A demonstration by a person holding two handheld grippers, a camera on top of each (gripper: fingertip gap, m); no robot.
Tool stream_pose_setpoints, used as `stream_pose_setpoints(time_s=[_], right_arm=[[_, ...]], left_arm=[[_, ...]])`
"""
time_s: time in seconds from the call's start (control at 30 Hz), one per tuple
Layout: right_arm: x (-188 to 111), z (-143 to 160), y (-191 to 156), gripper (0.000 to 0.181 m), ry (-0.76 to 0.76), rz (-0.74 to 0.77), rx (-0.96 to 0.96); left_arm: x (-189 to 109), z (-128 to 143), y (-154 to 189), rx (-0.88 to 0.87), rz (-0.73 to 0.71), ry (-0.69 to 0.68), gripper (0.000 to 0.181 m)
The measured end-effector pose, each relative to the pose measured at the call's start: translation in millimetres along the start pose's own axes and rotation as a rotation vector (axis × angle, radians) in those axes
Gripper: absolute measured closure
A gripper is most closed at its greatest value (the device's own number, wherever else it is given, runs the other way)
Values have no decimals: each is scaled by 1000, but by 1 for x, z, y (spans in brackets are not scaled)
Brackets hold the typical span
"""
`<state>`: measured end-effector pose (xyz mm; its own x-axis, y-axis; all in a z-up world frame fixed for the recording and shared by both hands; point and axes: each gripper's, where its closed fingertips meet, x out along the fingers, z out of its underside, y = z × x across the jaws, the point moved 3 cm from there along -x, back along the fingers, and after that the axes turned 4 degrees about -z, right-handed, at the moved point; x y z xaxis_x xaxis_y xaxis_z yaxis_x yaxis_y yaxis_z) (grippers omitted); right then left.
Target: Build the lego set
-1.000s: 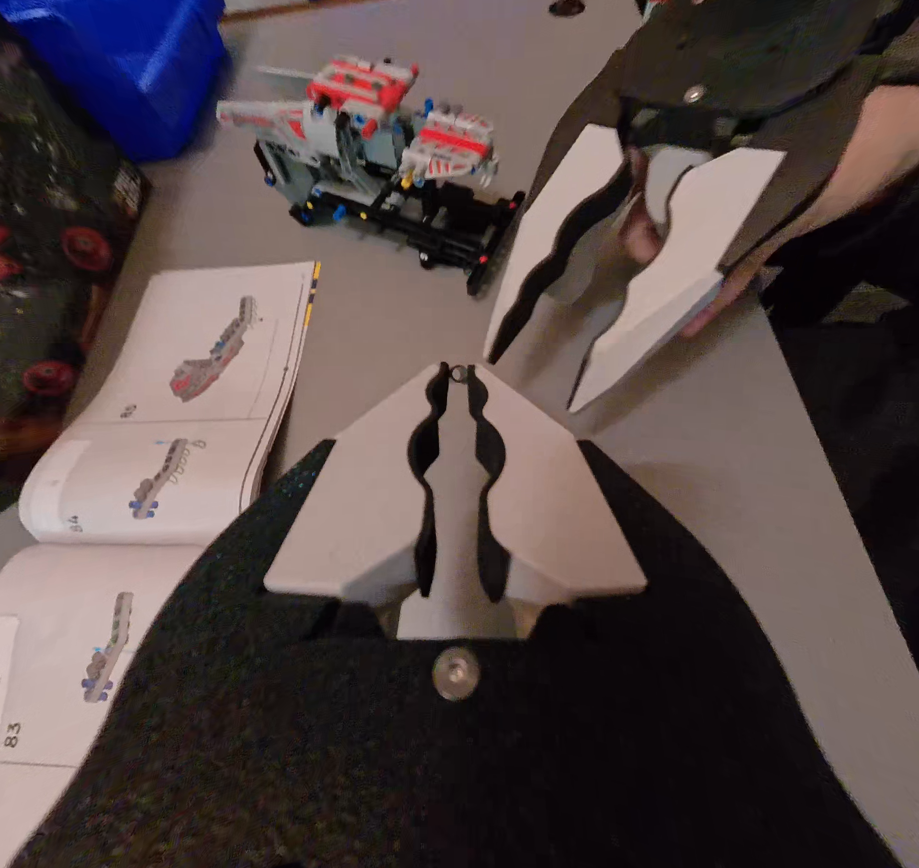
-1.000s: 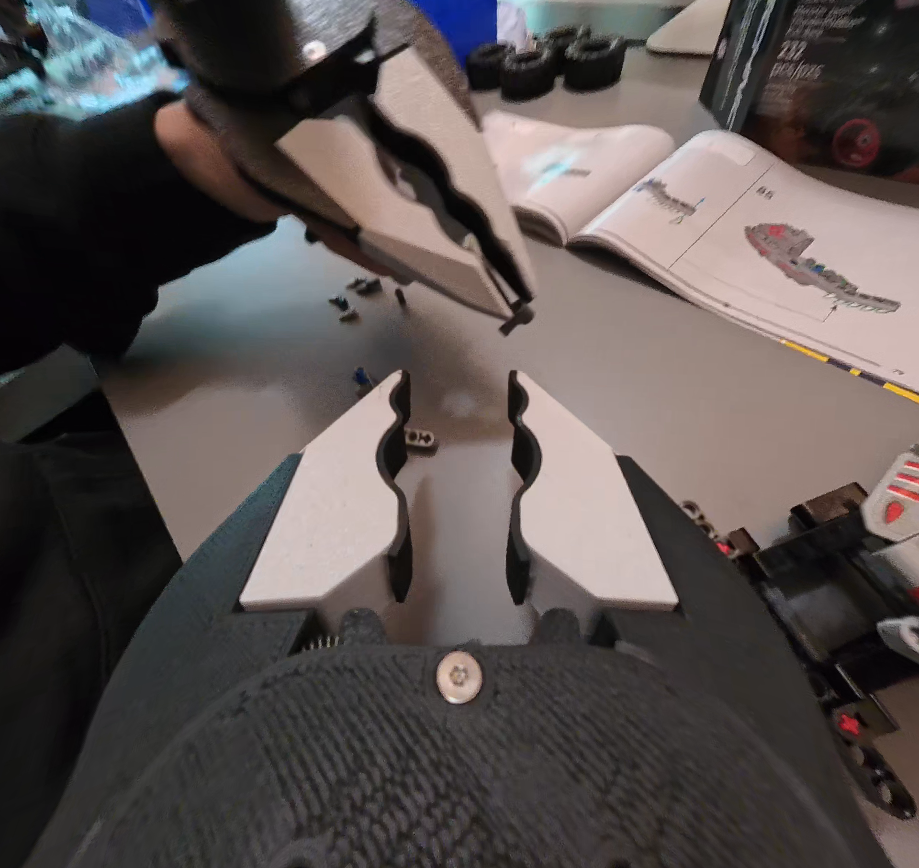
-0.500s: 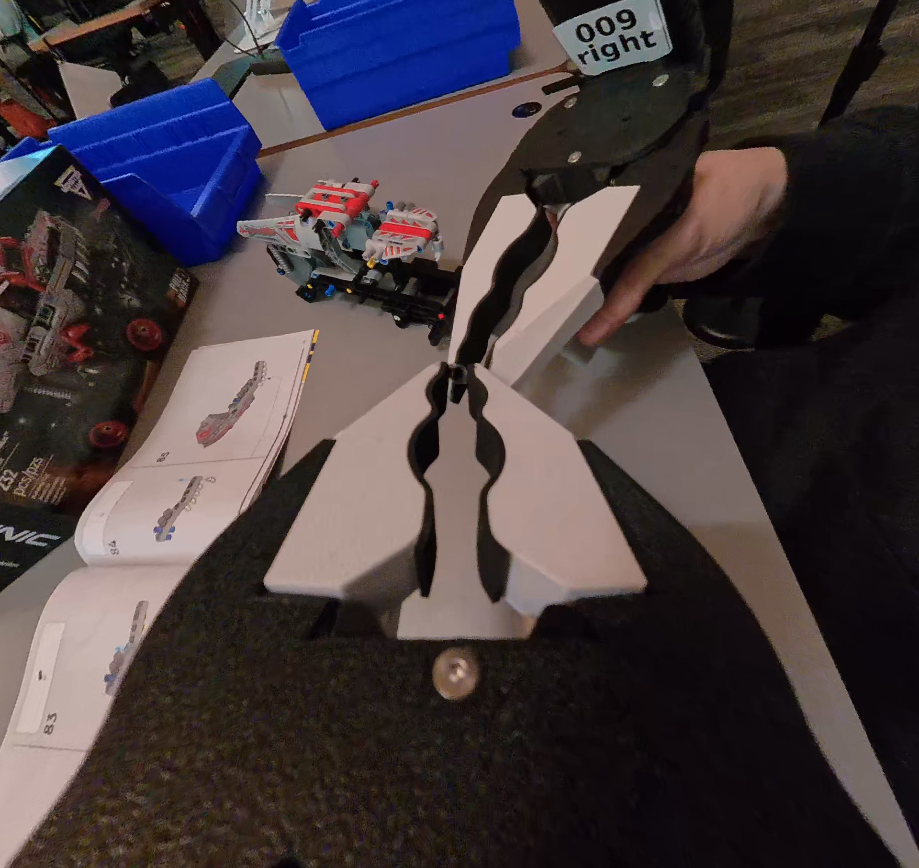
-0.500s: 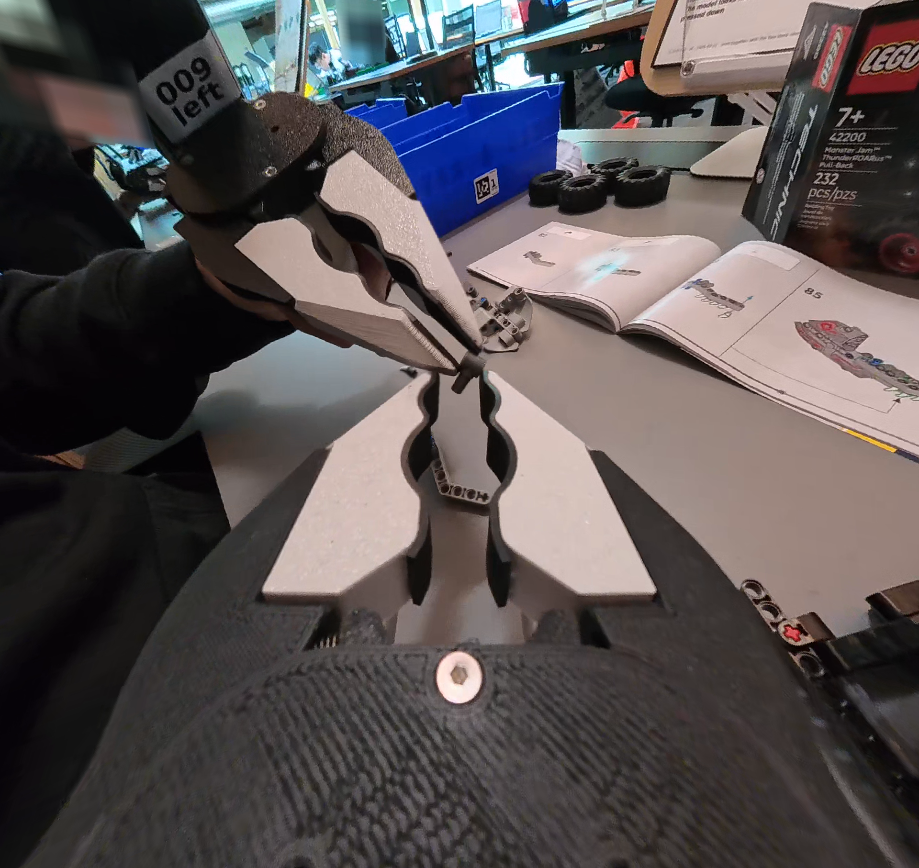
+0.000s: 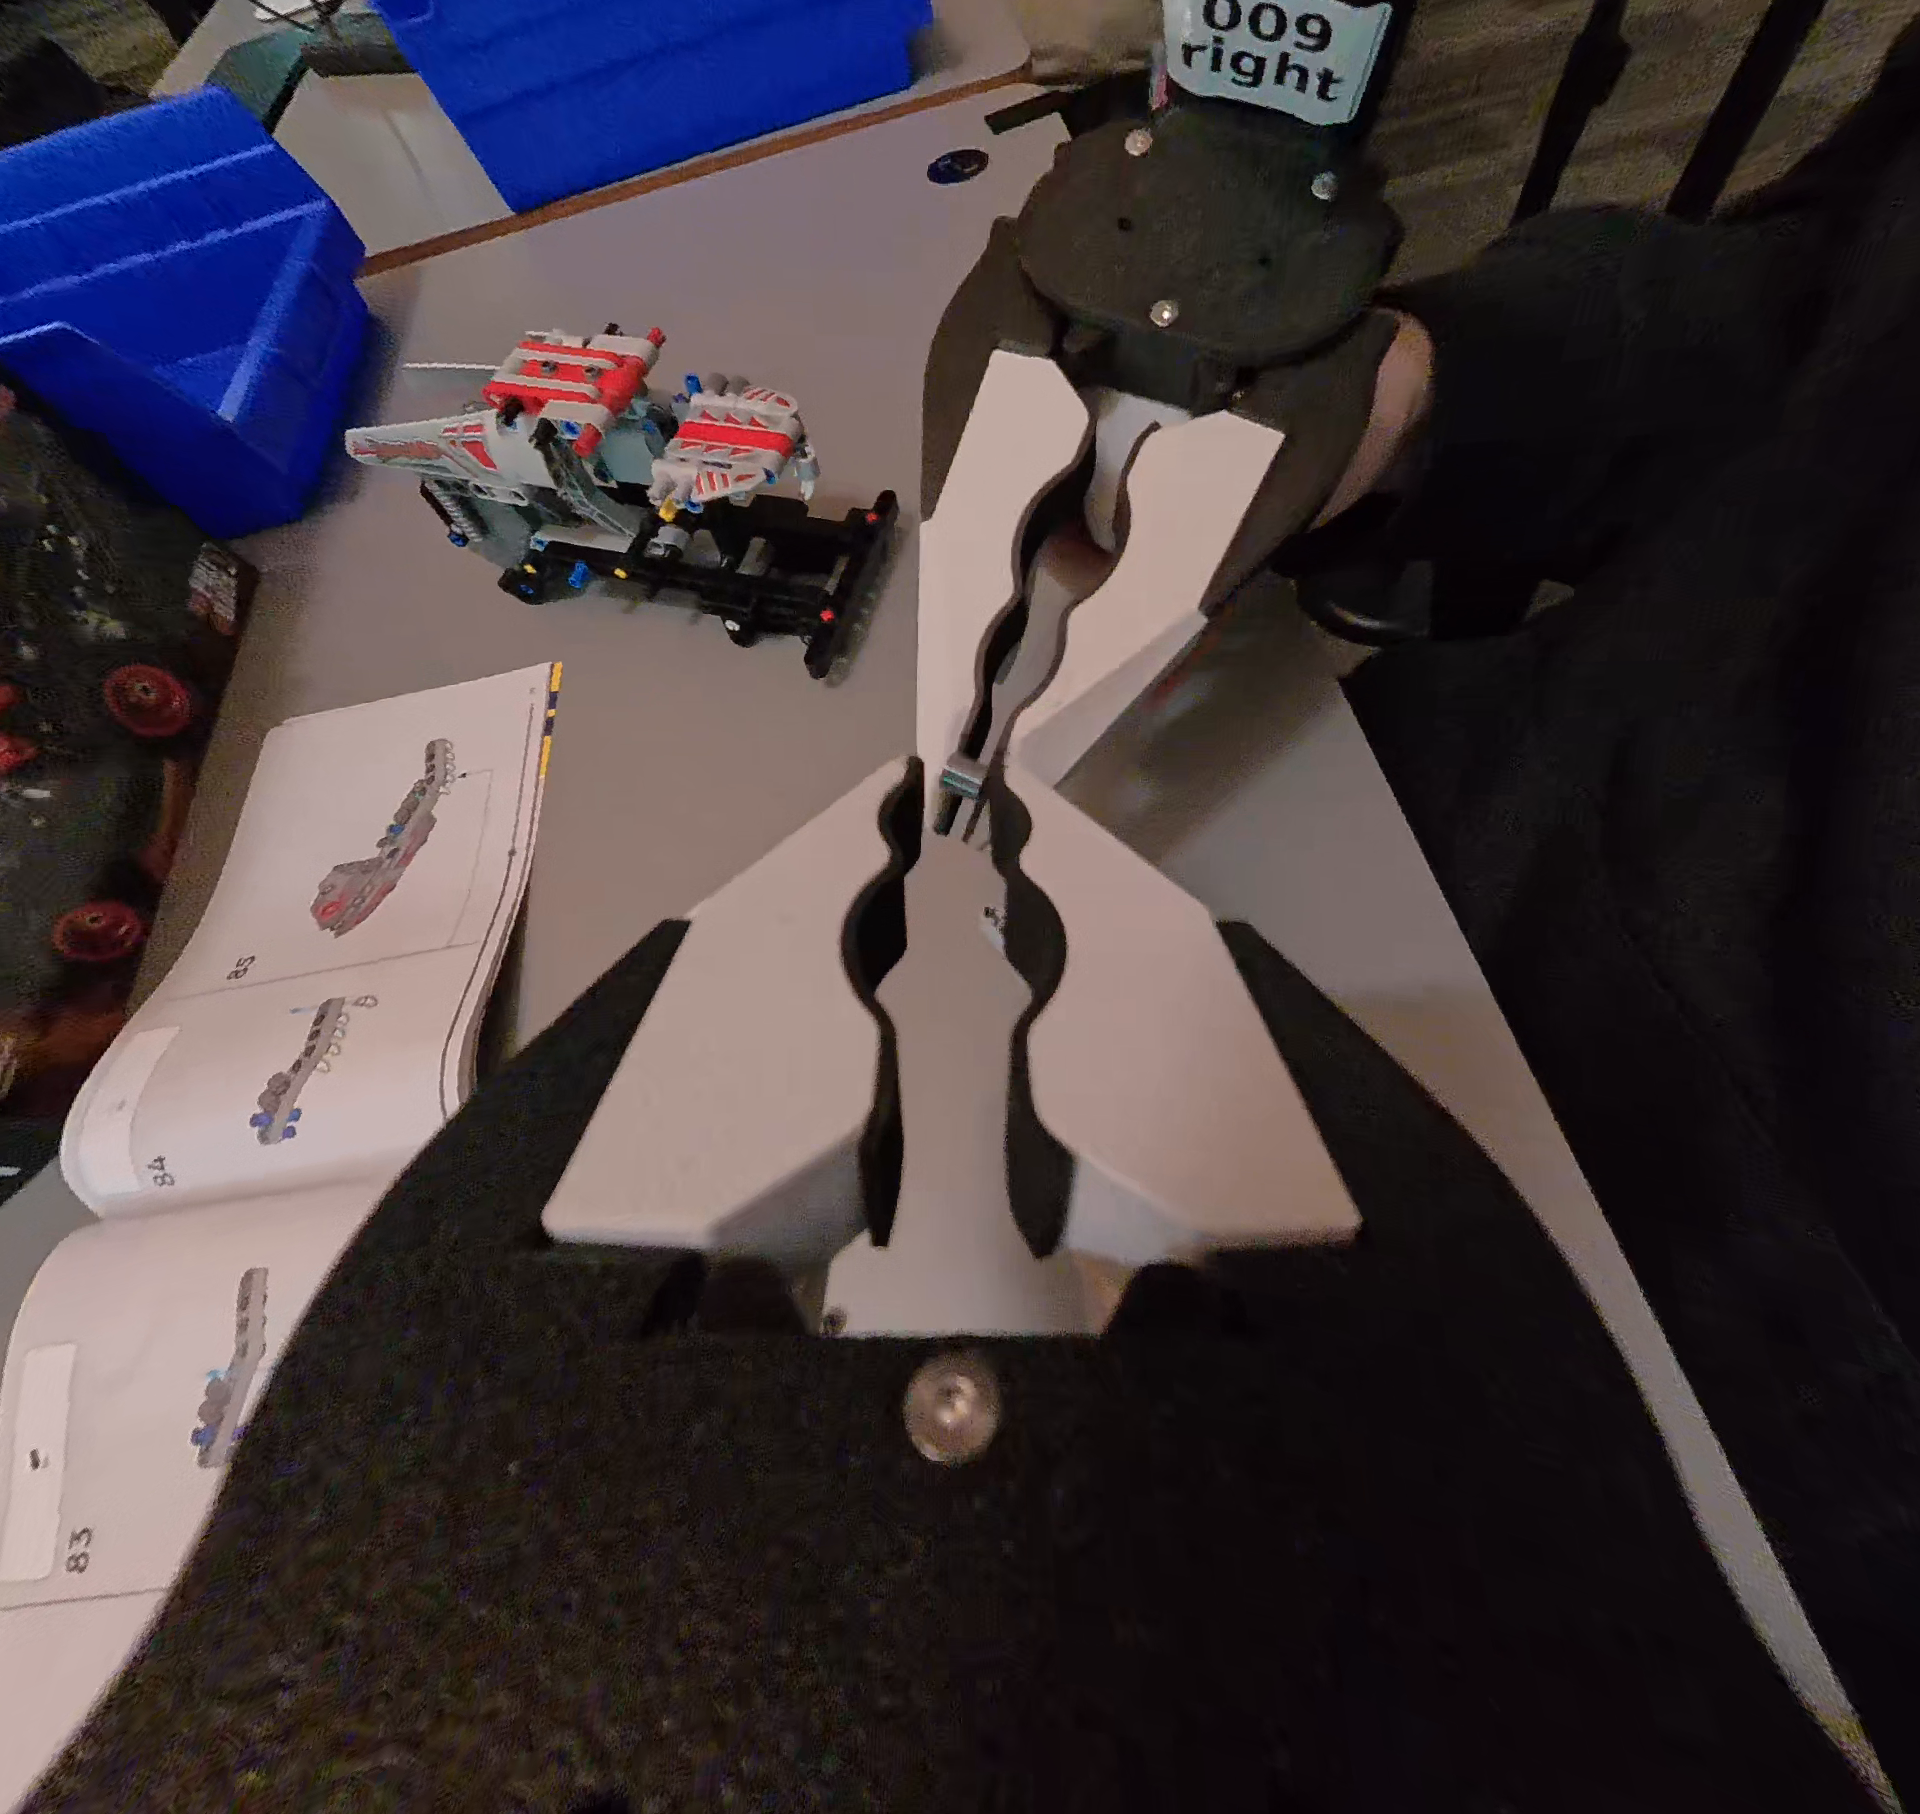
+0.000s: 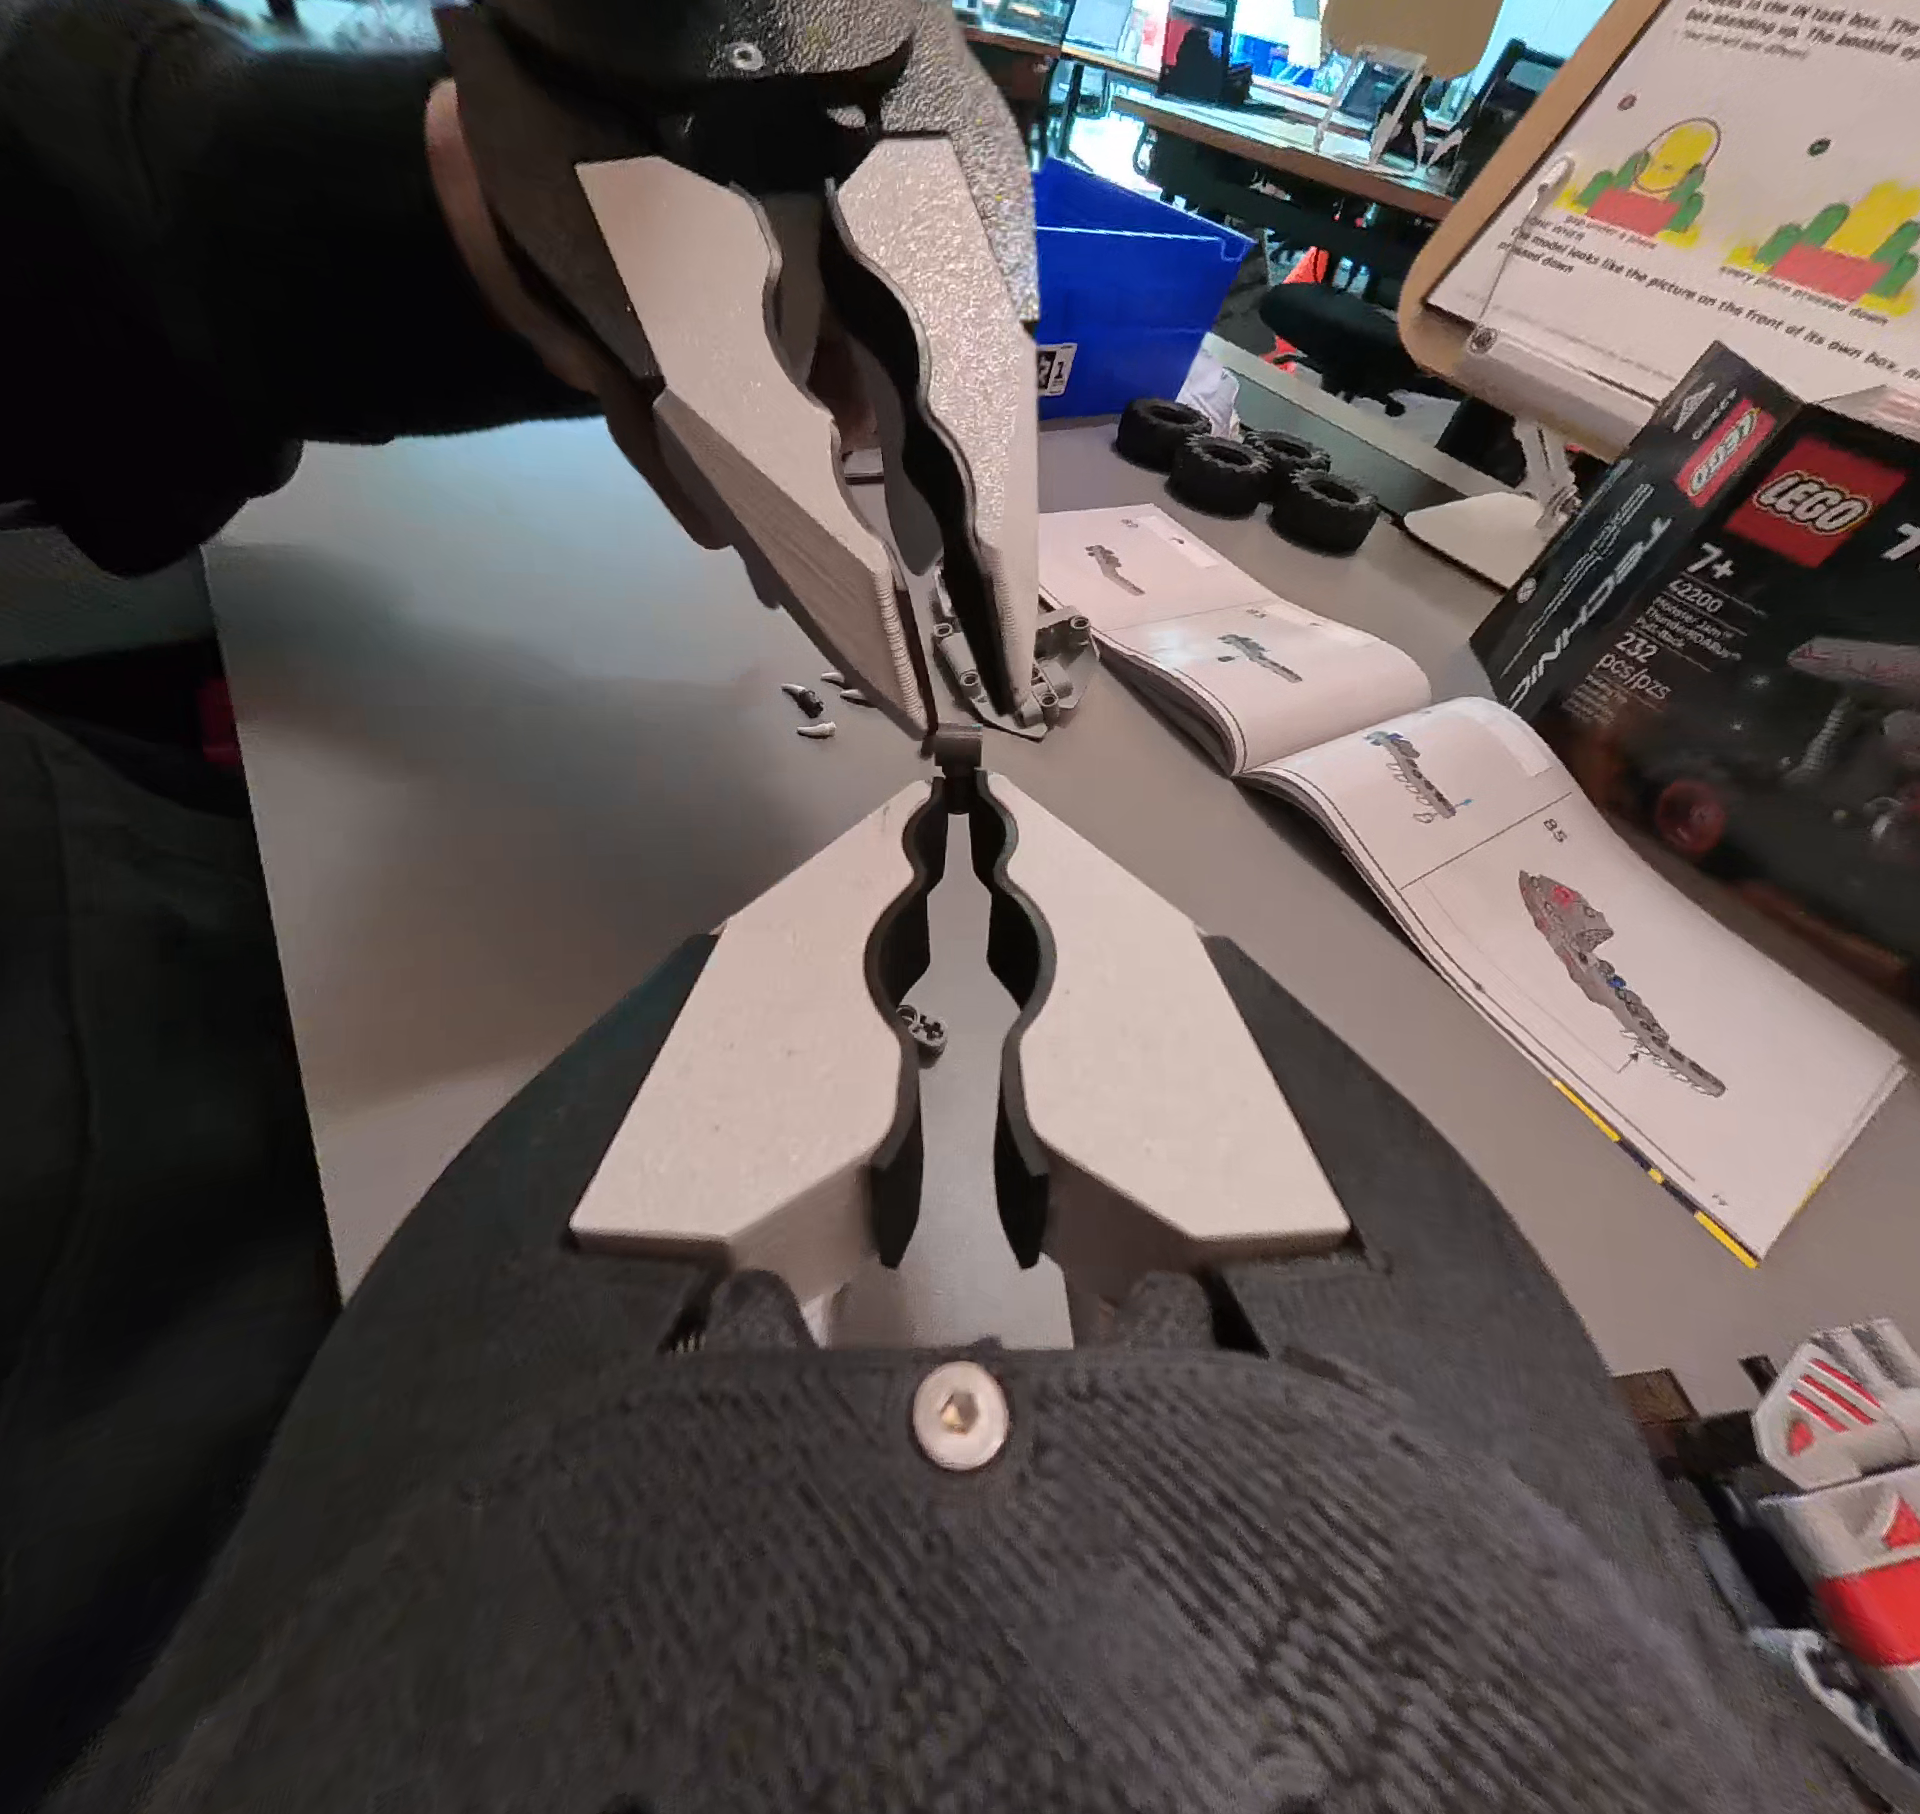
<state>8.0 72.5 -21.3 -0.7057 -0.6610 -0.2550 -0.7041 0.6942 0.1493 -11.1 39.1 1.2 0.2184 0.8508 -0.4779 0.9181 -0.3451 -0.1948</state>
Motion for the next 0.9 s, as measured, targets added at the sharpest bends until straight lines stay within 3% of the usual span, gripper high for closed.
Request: stream_pose_setpoints(time_s=[0.37,0.73,0.9], right_arm=[[5,0,-9,179,-12,-61,-57],[12,12,-16,179,-154,-43,-200],[13,13,-17,179,-167,-42,-221]], left_arm=[[0,8,10,159,47,-89,174],[3,22,14,270,64,-233,177],[1,22,13,237,62,-270,176]])
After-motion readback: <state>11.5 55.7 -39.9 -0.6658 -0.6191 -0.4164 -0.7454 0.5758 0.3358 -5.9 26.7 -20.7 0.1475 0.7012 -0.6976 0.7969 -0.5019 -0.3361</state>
